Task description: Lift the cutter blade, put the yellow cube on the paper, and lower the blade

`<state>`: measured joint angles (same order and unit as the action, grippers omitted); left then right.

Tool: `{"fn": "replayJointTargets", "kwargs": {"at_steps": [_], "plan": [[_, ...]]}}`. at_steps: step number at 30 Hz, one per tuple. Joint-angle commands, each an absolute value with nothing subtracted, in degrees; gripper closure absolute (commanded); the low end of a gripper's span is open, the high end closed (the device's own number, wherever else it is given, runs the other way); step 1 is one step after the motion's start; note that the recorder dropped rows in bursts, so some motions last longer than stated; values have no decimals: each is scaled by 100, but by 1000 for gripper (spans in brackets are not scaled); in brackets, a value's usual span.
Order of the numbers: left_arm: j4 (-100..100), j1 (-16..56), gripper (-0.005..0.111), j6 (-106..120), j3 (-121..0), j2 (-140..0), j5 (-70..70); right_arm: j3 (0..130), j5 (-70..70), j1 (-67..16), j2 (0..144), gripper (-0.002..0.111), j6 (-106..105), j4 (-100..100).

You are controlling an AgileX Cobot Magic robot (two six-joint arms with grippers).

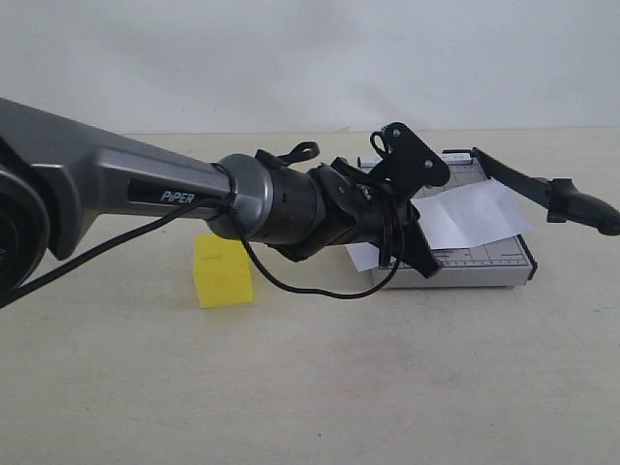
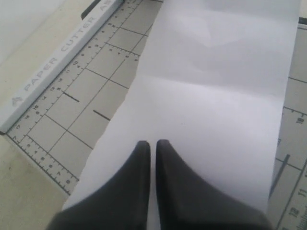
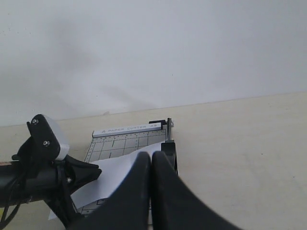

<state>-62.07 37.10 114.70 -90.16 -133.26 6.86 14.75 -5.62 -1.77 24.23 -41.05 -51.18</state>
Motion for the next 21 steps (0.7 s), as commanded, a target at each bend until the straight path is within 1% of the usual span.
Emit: {"fn": "replayJointTargets", "kwargs": {"at_steps": [1,13,21], "plan": [[-6255,3733,102,11394,-9066,-13389,687,1468,-556,-170,2399,108,-4096,-5086],[-6255,3743,102,11277,-9607,-13693,307,1468,-556,-170,2399,108,-4096,-5086],[-6255,3743,102,11277,-9630,-13731,292,1468,-556,-170,2399,108,-4096,-5086]]}}
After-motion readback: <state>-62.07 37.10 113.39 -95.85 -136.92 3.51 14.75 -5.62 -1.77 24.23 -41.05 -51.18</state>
